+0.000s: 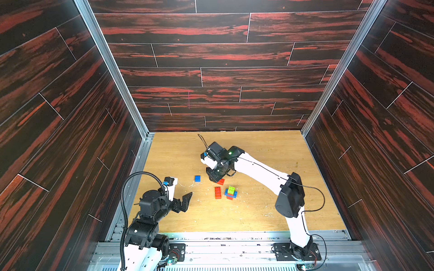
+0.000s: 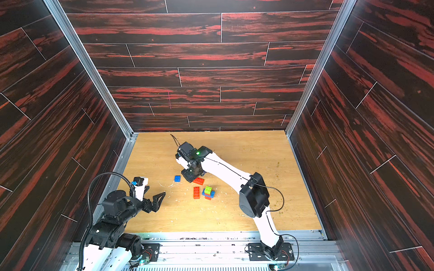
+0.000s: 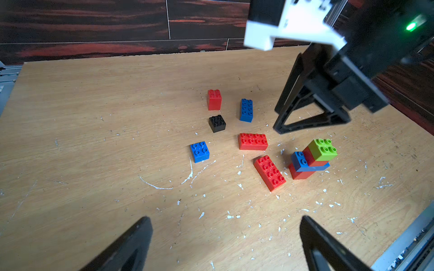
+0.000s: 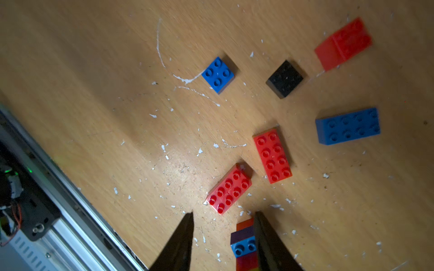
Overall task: Assemble the letter f with lego
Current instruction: Assemble the lego brick with the lego brick, then pick up the lego brick from the center of the board.
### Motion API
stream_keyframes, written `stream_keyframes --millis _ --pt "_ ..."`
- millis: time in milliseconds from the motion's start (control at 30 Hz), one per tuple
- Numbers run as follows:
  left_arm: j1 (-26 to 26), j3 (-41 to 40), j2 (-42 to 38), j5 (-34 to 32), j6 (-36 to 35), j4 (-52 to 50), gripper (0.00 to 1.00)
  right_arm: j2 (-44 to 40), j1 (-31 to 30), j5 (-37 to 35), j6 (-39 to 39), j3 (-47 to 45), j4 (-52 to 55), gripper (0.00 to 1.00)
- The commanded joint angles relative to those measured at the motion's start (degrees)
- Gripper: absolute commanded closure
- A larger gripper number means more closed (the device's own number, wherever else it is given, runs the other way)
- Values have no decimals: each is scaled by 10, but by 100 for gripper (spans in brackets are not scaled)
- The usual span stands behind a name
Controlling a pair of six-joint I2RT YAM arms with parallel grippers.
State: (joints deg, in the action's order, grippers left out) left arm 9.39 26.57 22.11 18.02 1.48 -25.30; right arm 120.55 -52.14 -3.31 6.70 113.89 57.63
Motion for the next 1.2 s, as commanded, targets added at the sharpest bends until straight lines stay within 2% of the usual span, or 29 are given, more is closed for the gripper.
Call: stream_keyframes --millis 0,467,1167 --pt "2 -2 -5 11 -4 -1 0 2 -5 -15 87 -3 7 55" --pt "3 -3 -8 37 -3 1 0 57 -14 -4 207 -24 -22 55" --pt "6 -6 -13 48 -1 3 0 72 -15 -32 257 -73 -31 54"
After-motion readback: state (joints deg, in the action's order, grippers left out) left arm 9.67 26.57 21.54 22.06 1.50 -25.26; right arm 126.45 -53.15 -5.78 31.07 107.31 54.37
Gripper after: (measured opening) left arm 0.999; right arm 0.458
